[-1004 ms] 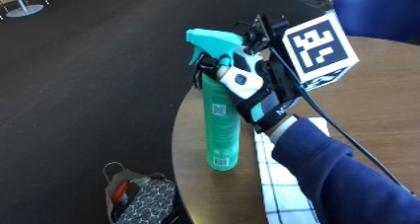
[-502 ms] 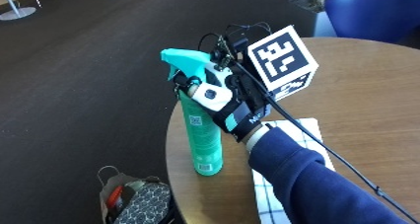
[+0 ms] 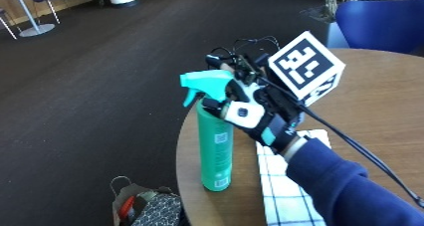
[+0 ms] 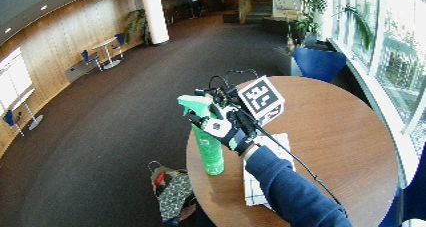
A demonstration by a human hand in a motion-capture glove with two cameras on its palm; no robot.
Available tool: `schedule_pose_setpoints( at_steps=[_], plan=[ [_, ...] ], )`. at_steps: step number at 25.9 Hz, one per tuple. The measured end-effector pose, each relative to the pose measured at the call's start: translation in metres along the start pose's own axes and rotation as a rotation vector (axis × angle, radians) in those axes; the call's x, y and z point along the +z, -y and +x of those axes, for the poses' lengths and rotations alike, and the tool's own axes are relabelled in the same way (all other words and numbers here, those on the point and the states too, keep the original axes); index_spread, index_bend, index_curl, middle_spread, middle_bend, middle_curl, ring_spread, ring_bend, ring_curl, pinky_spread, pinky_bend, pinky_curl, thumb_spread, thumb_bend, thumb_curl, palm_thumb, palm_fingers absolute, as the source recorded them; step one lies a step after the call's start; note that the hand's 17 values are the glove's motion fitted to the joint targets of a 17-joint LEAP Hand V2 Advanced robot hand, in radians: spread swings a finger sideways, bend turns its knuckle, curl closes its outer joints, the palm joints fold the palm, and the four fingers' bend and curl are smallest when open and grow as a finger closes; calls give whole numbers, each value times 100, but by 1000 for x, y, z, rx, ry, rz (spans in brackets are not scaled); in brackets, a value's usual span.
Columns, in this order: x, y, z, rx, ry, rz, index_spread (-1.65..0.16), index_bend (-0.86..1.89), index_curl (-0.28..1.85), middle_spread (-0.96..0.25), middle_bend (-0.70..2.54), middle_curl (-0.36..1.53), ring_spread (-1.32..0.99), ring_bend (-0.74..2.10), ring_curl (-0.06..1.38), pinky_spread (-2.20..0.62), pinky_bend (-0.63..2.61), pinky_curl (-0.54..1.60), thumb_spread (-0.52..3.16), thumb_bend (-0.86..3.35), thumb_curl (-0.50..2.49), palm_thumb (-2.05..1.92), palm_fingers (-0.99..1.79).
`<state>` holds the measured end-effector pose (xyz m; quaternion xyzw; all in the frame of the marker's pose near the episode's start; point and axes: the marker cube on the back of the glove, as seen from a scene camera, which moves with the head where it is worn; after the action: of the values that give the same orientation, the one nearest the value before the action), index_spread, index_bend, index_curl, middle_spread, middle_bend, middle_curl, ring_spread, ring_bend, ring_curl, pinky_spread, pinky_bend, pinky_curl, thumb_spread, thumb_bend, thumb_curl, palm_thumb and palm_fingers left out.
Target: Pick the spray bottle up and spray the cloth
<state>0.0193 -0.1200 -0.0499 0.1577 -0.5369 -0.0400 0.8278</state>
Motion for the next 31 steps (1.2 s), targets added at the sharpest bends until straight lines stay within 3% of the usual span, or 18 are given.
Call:
schedule_pose_setpoints(
  at_steps=[3,7,9,11,14,16,20,31],
  plan=[
    [-31,-28,0,4,-26,24,-33,9,26,-6,36,46,-12,51,41,2,47,41,94,-4,63,76,45],
    [-43,-44,0,18,-16,24,-35,11,23,-5,32,42,-11,48,35,8,45,36,99,-4,59,73,52],
    [-30,-47,1,27,-17,-78,-37,10,22,-5,30,41,-10,46,33,14,43,35,99,-3,58,74,44],
    [-13,-55,9,59,-24,-211,-38,6,21,-2,29,41,-6,42,34,19,41,36,99,-2,57,75,19],
    [-3,-69,26,107,-19,-281,-40,2,18,-1,31,41,-2,41,35,24,44,38,96,-5,54,72,5],
    [-4,-73,32,115,-10,-270,-41,1,15,-1,35,41,-2,42,34,27,43,36,94,-5,52,71,7],
    [-11,-75,28,105,18,-180,-42,-8,6,-12,63,46,-15,72,35,27,23,26,95,2,54,84,52],
    [1,-79,23,96,23,-238,-43,-3,-1,-17,69,46,-21,81,40,28,30,33,94,-2,52,90,42]
  ],
)
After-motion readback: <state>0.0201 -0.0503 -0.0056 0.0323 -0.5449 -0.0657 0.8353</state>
